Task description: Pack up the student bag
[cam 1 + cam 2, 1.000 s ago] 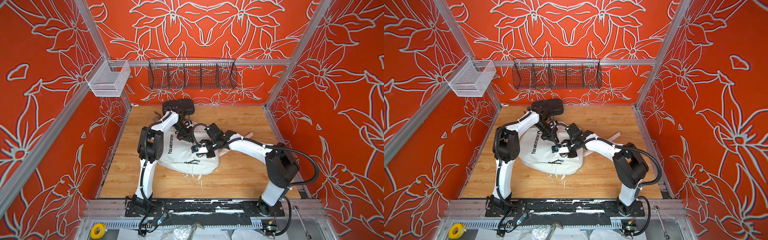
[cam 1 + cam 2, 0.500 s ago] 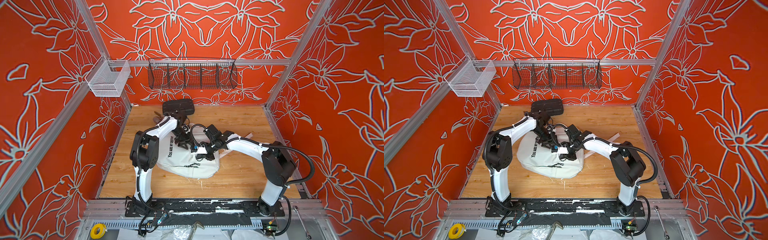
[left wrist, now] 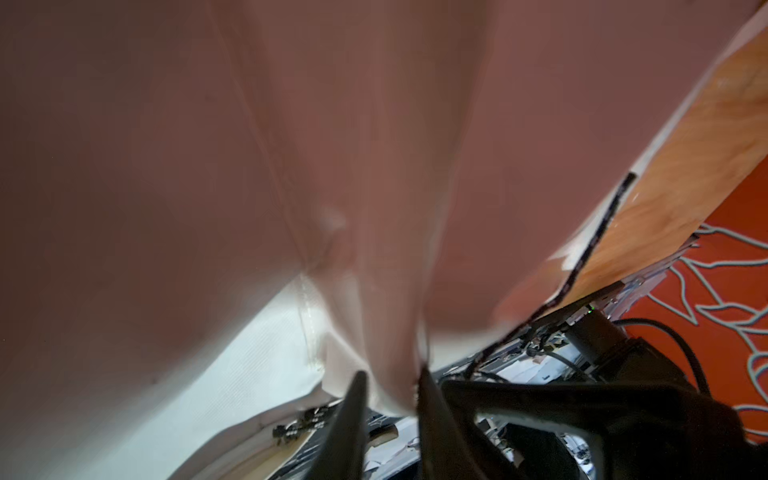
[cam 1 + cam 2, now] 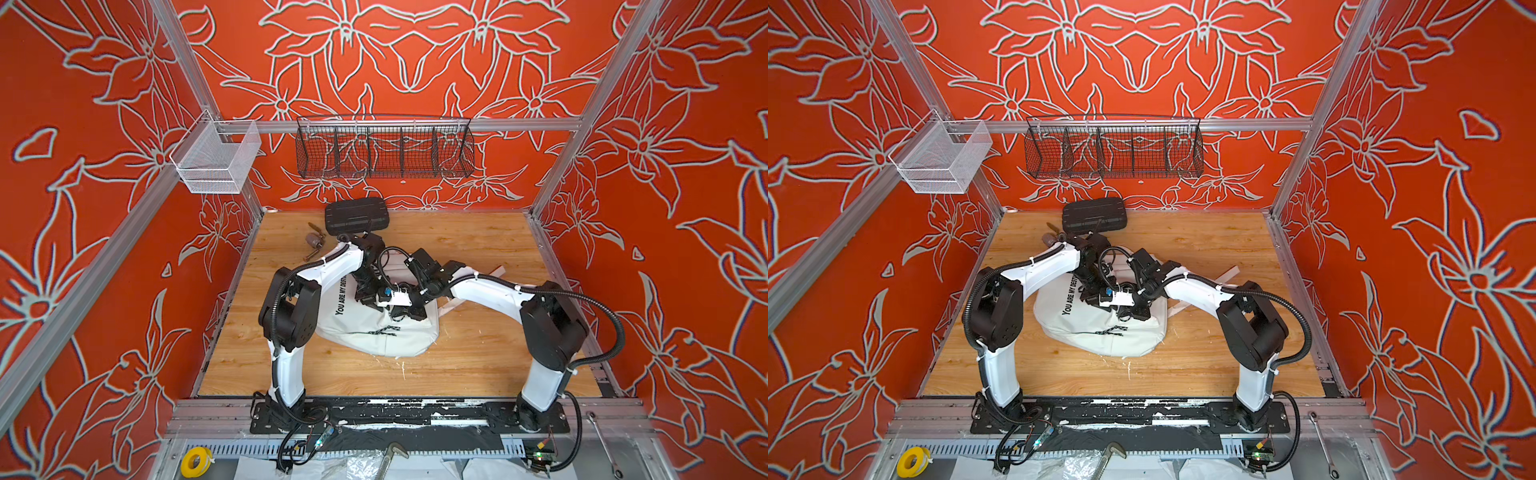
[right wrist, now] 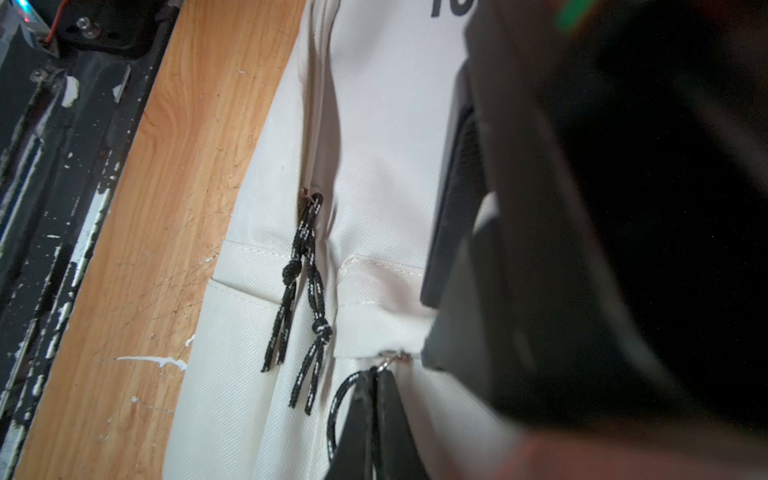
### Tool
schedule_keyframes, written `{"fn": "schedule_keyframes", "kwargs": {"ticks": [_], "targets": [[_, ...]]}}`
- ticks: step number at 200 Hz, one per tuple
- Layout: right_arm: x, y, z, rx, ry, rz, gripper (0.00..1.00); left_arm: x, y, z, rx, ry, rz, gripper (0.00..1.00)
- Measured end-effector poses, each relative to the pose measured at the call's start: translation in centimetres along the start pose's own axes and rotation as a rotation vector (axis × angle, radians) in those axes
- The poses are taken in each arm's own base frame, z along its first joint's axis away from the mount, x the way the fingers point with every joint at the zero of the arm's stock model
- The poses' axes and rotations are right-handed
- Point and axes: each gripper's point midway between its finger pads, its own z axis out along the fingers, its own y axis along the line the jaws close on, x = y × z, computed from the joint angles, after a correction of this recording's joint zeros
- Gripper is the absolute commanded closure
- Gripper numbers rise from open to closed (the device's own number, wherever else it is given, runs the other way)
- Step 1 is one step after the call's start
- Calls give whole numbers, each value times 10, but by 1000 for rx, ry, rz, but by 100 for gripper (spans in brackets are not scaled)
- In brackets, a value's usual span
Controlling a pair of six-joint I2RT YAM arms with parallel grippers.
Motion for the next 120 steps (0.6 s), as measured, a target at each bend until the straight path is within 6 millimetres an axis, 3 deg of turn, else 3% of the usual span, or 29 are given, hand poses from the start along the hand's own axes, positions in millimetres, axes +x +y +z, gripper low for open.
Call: {"fn": "schedule_keyframes", "kwargs": {"ticks": [20, 120], "targets": [[1, -2, 1, 16, 14, 11, 100, -1, 1, 1, -1, -3, -19, 100], [15, -5, 5, 61, 45, -11, 100, 0, 4, 0, 16, -35, -7, 100]]}}
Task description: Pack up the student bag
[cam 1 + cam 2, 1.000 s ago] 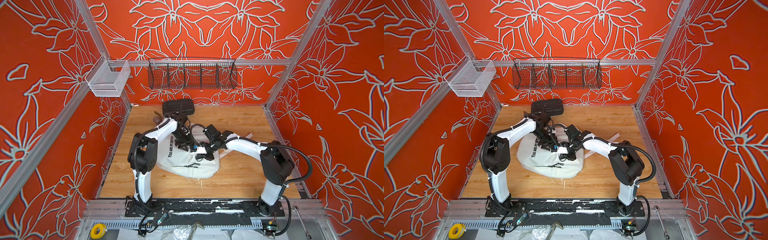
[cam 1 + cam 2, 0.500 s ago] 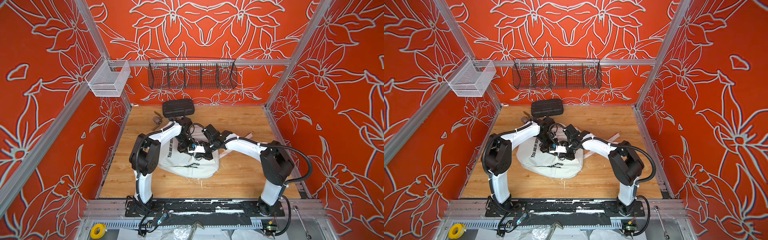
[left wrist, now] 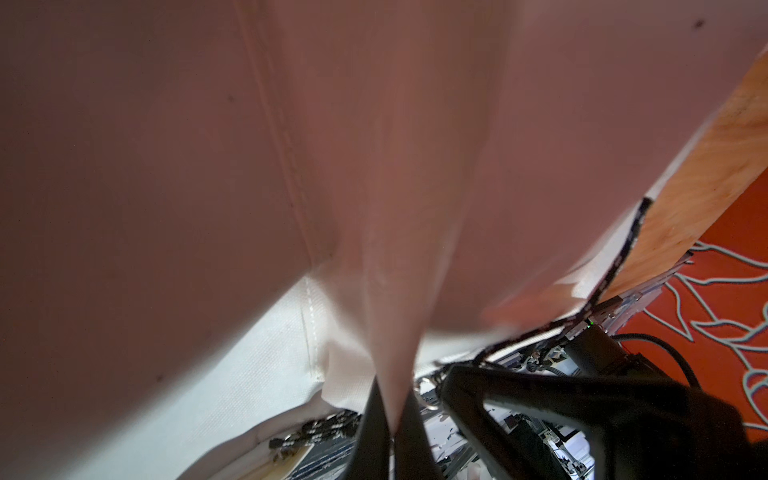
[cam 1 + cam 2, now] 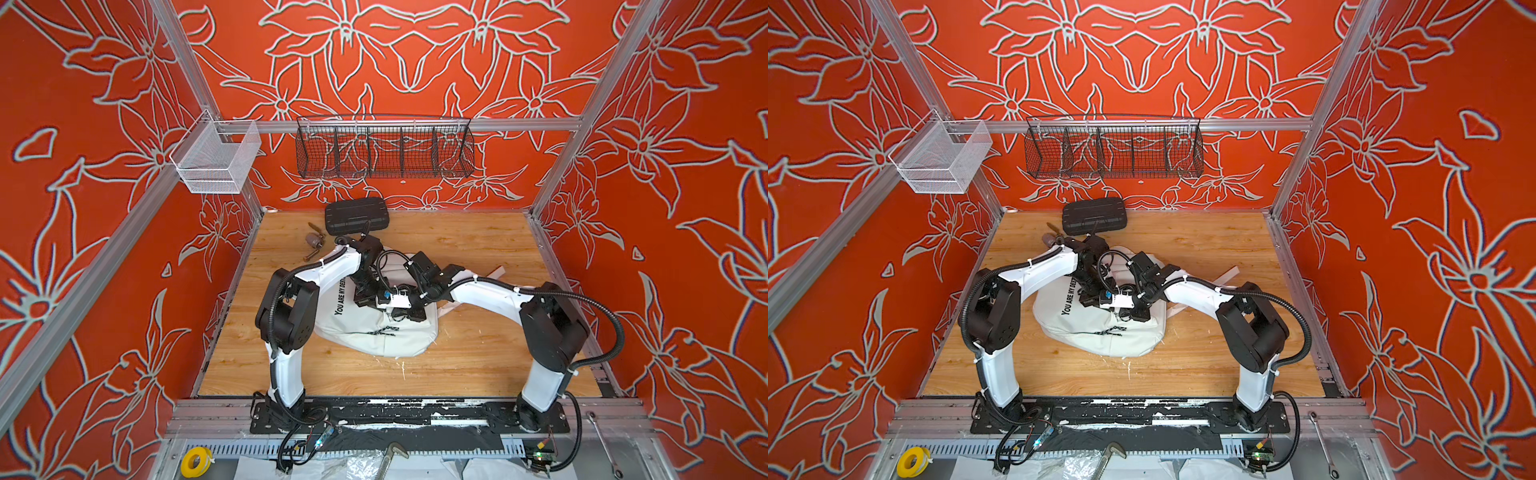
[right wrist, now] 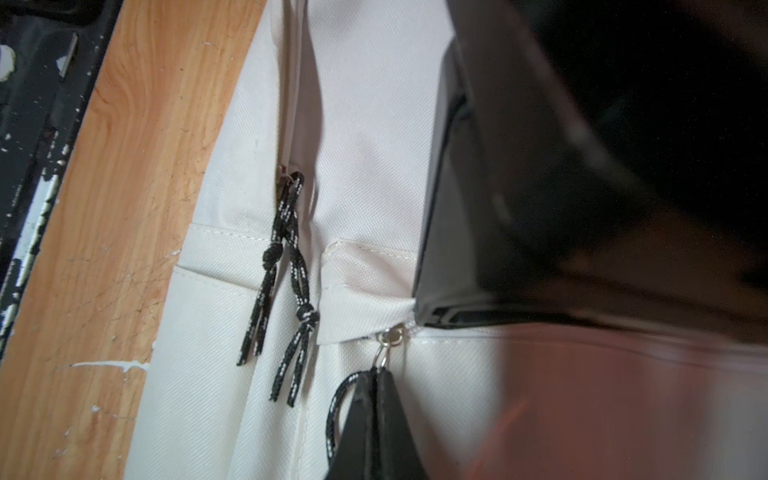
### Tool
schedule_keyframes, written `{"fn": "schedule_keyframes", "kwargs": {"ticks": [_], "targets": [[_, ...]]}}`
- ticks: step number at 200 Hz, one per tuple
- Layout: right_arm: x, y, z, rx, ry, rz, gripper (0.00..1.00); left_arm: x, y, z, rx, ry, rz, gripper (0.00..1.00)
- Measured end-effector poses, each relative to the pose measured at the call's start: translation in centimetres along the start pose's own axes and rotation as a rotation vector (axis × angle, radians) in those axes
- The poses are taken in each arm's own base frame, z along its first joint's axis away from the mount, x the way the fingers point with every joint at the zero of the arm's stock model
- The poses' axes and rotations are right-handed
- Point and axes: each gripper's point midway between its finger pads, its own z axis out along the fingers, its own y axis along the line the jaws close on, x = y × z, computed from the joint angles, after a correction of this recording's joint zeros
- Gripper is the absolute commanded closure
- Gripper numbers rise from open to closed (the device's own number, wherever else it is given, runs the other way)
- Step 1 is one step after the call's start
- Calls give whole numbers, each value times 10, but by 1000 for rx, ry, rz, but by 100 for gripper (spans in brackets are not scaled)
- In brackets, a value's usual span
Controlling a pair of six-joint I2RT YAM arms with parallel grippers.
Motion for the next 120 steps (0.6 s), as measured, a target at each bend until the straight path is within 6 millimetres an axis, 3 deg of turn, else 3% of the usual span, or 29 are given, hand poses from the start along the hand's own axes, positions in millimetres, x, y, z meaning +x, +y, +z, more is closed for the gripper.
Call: {"fn": "schedule_keyframes", "kwargs": {"ticks": [66, 78, 120], "targets": [[6, -7, -5, 112, -90, -37, 100, 5, -11, -9, 120, -18, 108, 100], [6, -5, -9, 133, -122, -51, 84, 6, -12, -8, 132, -13, 127, 100], [6, 4, -14, 146, -174, -117, 71, 12, -11, -10, 134, -6, 157, 100]]}}
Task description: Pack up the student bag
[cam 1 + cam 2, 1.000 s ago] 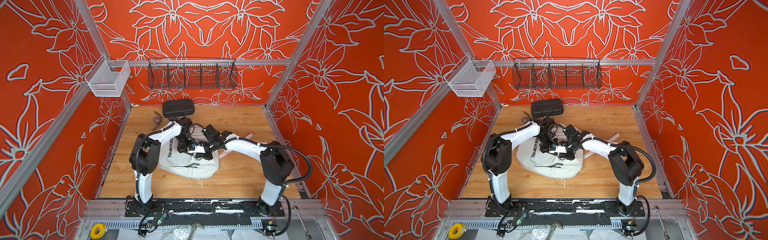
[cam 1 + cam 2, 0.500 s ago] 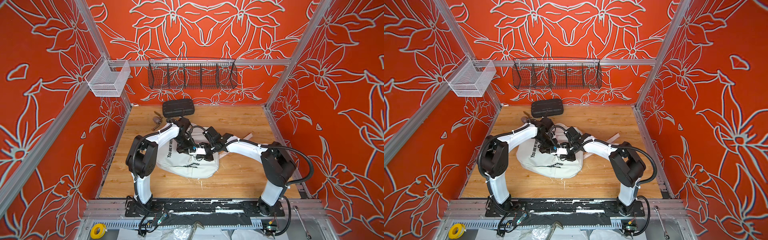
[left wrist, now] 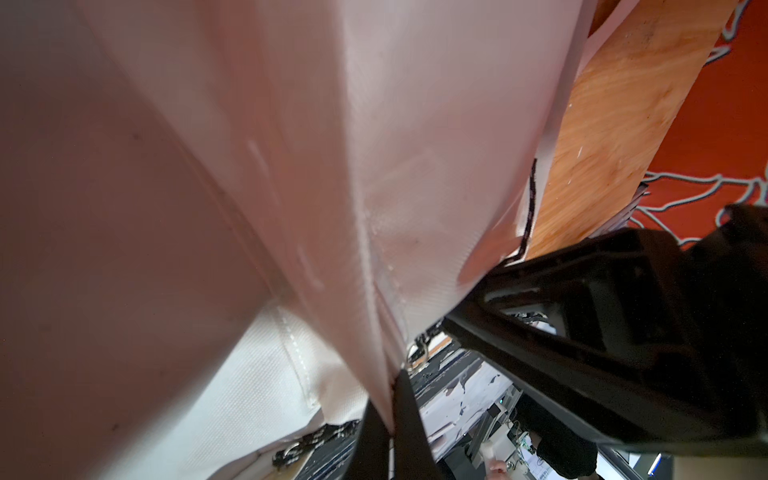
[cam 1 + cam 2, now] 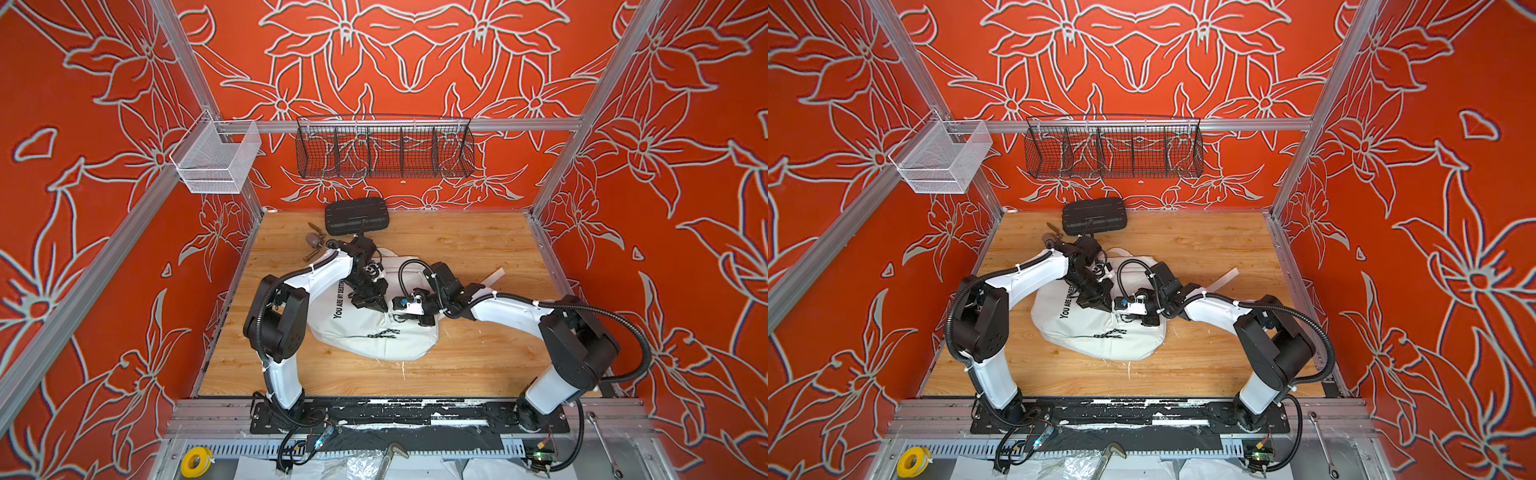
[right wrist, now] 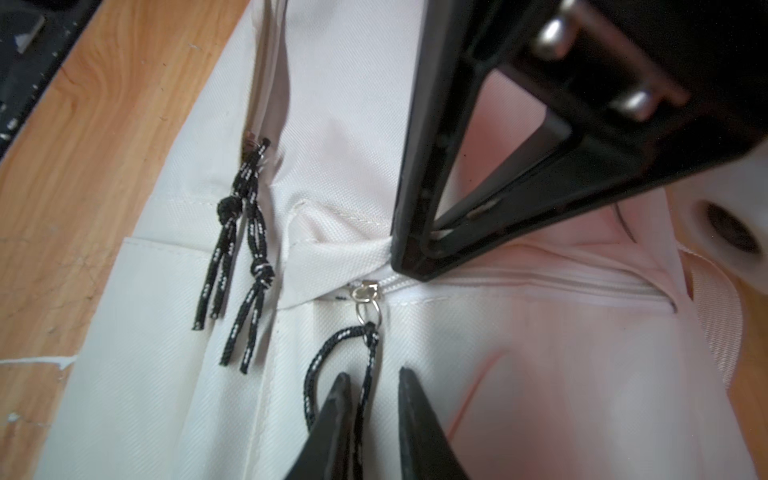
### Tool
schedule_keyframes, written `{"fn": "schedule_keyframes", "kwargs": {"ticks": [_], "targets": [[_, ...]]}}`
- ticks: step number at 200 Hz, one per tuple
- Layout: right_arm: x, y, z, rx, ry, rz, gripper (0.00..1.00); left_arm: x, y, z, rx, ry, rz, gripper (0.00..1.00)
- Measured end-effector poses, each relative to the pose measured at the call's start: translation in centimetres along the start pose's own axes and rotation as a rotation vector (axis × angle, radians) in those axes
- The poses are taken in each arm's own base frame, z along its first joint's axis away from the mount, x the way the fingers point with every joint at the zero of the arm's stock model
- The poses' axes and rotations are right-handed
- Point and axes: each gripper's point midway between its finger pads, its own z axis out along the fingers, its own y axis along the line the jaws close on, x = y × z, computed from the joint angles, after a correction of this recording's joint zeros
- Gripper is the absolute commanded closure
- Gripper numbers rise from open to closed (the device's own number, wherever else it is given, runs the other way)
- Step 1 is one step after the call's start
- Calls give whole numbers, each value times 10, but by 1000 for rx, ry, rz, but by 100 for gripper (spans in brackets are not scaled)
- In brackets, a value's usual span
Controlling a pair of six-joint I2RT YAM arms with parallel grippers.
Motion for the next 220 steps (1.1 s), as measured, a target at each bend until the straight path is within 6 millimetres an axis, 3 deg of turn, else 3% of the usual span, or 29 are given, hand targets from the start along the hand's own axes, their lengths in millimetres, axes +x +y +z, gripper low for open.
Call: {"fn": "schedule_keyframes", "kwargs": {"ticks": [68, 108, 142, 198, 220], "targets": [[-26, -6, -12, -6, -57, -32, 69, 0, -1, 0, 5, 1, 4, 100], [-28, -2, 3, -57, -46, -3, 71, 0, -1, 0, 8, 2, 4, 100], [-13, 5, 18, -103, 0, 43, 78, 0, -1, 1, 11, 3, 3, 100], [-14, 1, 20, -106, 13, 55, 90, 0, 0, 0, 13, 2, -1, 100], [-15, 0, 22, -107, 16, 51, 100, 0, 2, -1, 13, 1, -10, 100]]}}
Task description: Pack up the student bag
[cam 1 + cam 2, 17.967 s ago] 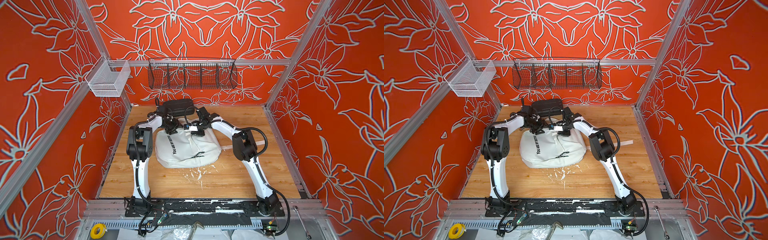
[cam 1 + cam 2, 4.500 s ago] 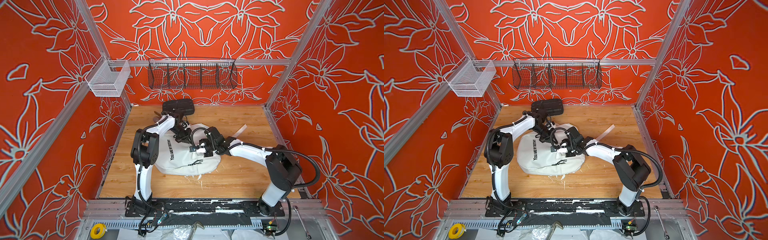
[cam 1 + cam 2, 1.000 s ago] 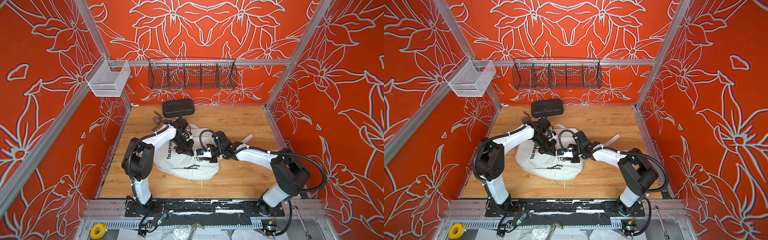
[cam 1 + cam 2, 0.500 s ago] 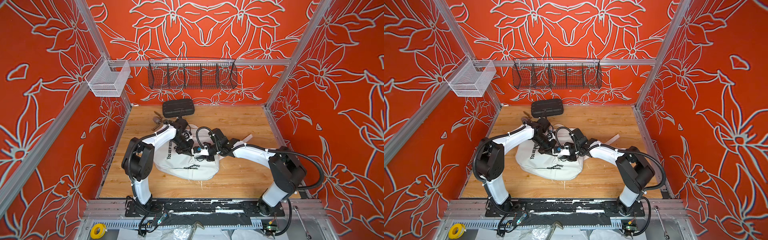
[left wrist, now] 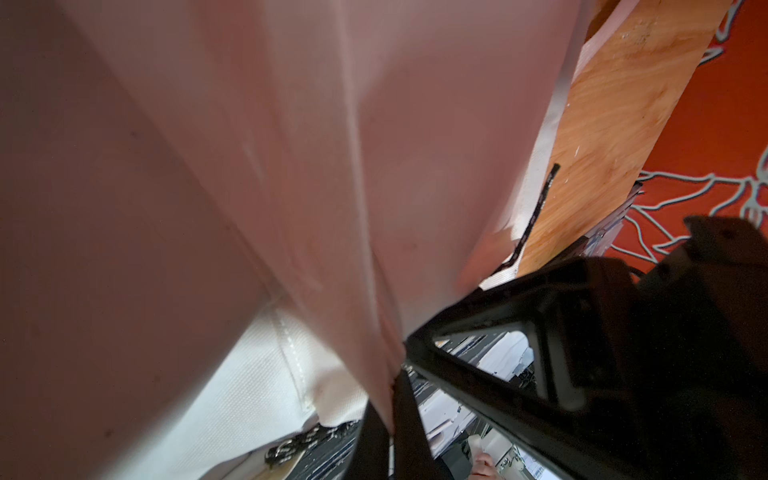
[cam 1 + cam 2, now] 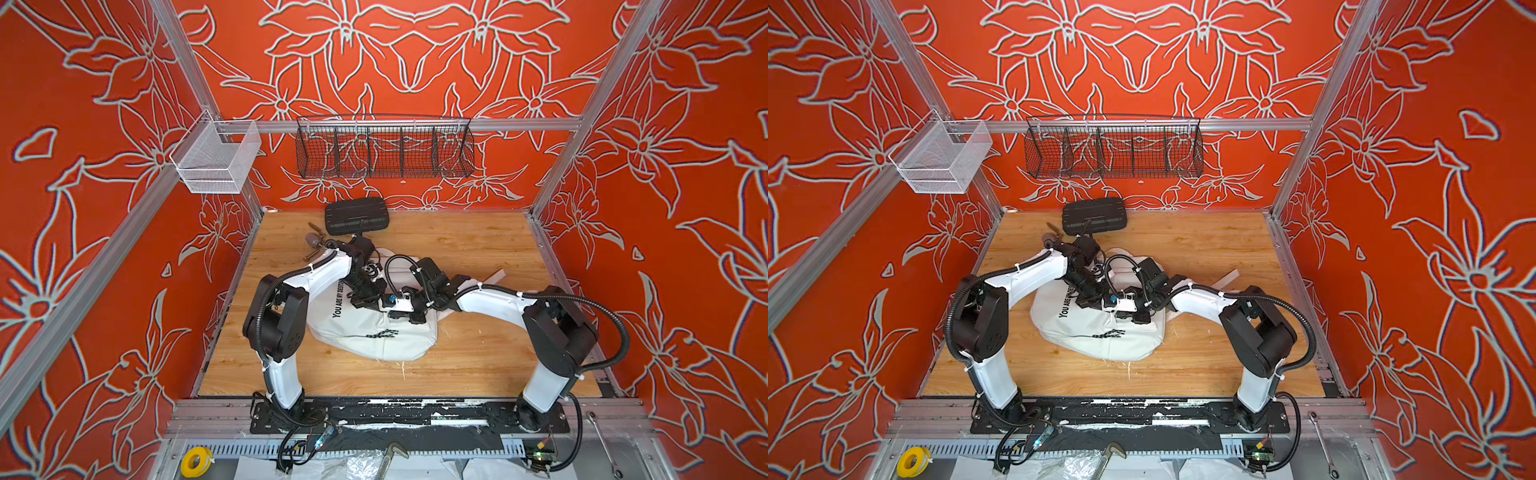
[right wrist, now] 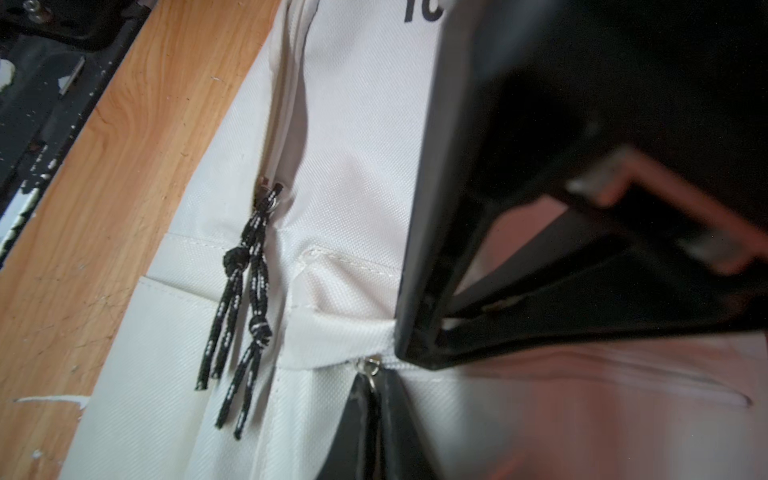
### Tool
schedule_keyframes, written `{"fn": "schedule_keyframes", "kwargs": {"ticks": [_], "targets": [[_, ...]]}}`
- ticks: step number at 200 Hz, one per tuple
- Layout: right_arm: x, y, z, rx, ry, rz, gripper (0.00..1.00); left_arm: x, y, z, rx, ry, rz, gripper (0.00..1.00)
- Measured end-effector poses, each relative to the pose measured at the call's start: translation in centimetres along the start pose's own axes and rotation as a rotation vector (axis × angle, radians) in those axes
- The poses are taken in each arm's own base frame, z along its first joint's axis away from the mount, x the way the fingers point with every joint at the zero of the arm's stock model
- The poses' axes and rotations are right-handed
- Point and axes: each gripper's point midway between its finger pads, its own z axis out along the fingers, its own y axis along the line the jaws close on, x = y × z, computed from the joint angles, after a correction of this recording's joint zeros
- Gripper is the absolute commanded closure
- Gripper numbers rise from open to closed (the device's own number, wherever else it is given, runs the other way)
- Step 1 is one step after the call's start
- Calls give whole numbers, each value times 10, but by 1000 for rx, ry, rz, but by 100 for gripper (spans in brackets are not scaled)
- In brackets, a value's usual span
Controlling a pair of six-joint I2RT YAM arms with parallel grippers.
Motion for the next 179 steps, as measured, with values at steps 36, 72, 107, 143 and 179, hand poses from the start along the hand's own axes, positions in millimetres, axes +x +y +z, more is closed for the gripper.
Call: {"fn": "schedule_keyframes", "kwargs": {"ticks": [36, 72, 107, 143, 179], "targets": [[-1, 3, 1, -10, 1, -43, 100, 0, 1, -1, 2, 0, -4, 100], [-6, 12, -5, -36, -1, -147, 100, -2, 0, -7, 31, 2, -26, 100], [-16, 13, -10, -47, 8, -244, 100, -3, 2, -17, 88, 10, -90, 100], [-25, 21, -9, -83, 20, -290, 100, -4, 2, -21, 102, 7, -118, 100], [-27, 26, -4, -109, 38, -306, 100, 1, 4, -21, 97, 25, -129, 100]]}}
